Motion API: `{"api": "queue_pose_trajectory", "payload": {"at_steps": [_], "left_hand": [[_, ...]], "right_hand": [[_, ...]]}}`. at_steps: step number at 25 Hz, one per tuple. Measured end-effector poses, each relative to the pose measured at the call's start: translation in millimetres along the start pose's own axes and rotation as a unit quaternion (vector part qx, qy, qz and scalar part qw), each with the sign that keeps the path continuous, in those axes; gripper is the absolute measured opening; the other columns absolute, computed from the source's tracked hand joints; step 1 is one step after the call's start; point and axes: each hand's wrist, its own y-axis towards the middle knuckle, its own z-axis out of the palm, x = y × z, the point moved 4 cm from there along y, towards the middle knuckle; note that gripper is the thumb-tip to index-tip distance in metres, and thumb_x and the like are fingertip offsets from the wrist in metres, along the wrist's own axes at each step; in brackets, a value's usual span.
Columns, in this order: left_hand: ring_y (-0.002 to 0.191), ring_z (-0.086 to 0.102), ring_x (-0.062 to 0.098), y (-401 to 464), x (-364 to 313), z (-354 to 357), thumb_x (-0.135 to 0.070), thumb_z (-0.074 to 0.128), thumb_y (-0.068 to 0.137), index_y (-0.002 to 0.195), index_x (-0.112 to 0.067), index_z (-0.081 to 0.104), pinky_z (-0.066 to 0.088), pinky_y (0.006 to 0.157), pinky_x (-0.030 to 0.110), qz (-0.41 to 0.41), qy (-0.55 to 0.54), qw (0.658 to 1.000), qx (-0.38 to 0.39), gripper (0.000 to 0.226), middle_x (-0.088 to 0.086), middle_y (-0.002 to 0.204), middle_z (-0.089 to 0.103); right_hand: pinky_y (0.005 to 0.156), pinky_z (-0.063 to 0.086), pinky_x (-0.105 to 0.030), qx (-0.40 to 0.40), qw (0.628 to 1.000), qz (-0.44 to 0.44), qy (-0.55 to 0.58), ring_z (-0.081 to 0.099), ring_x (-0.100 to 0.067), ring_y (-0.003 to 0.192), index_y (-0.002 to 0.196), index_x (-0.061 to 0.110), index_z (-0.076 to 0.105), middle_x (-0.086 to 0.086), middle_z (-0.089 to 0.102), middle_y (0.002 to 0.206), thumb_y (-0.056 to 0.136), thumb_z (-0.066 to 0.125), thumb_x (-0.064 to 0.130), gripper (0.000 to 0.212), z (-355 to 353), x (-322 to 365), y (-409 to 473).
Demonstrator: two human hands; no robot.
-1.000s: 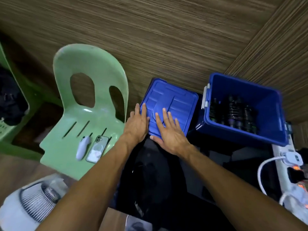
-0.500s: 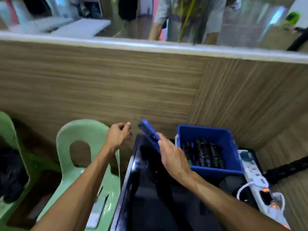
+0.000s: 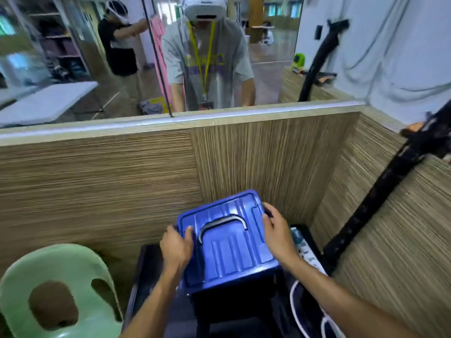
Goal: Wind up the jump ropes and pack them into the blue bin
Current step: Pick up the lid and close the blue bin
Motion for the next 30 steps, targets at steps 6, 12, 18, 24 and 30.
{"api": "queue_pose_trajectory", "payload": {"at_steps": [6, 12, 18, 24, 30], "left_hand": [[0.112, 0.051, 0.045, 4, -13, 53, -0.029, 0.060, 0.092, 0.122, 0.002, 0.053, 0.041, 0.093, 0.049, -0.002, 0.095, 0.995, -0.016, 0.043, 0.027, 0.118, 0.057], [0.116, 0.048, 0.045, 1, 0, 76, -0.031, 0.050, 0.097, 0.137, -0.003, 0.044, 0.041, 0.091, 0.054, 0.065, 0.165, 0.984, -0.025, 0.049, 0.028, 0.129, 0.050], [0.148, 0.013, 0.032, -7, -2, 86, -0.057, 0.023, 0.097, 0.153, -0.017, 0.016, 0.021, 0.115, 0.050, 0.133, 0.254, 0.958, 0.017, 0.070, 0.017, 0.160, 0.010], [0.147, -0.017, 0.028, -6, 1, 95, -0.064, 0.007, 0.095, 0.154, -0.024, -0.005, 0.001, 0.119, 0.051, 0.156, 0.307, 0.937, 0.057, 0.072, 0.011, 0.160, -0.020], [0.148, -0.009, 0.032, -13, -2, 88, -0.064, 0.010, 0.094, 0.155, -0.021, -0.004, 0.013, 0.117, 0.057, 0.133, 0.266, 0.951, 0.080, 0.075, 0.007, 0.160, -0.021]], "right_hand": [[0.115, 0.028, -0.030, 0.060, 0.987, 0.036, -0.146, 0.033, -0.025, 0.144, 0.149, 0.003, 0.037, -0.012, 0.040, 0.154, 0.103, 0.043, 0.009, 0.048, -8, -63, 15], [0.117, 0.026, -0.031, 0.102, 0.969, -0.006, -0.226, 0.030, -0.025, 0.145, 0.150, 0.006, 0.036, -0.010, 0.027, 0.160, 0.104, 0.044, 0.023, 0.050, 10, -83, 21], [0.118, 0.022, -0.051, 0.143, 0.934, 0.026, -0.327, 0.008, -0.031, 0.150, 0.159, 0.024, 0.004, -0.012, -0.004, 0.165, 0.104, 0.031, 0.048, 0.065, 18, -84, 35], [0.116, 0.017, -0.059, 0.146, 0.885, 0.016, -0.441, -0.004, -0.032, 0.151, 0.157, 0.029, -0.010, -0.011, -0.013, 0.164, 0.103, 0.018, 0.054, 0.066, 21, -84, 31], [0.117, 0.012, -0.059, 0.148, 0.897, 0.048, -0.413, -0.005, -0.032, 0.151, 0.156, 0.034, -0.011, -0.010, -0.016, 0.164, 0.102, 0.017, 0.056, 0.064, 16, -76, 21]]}}
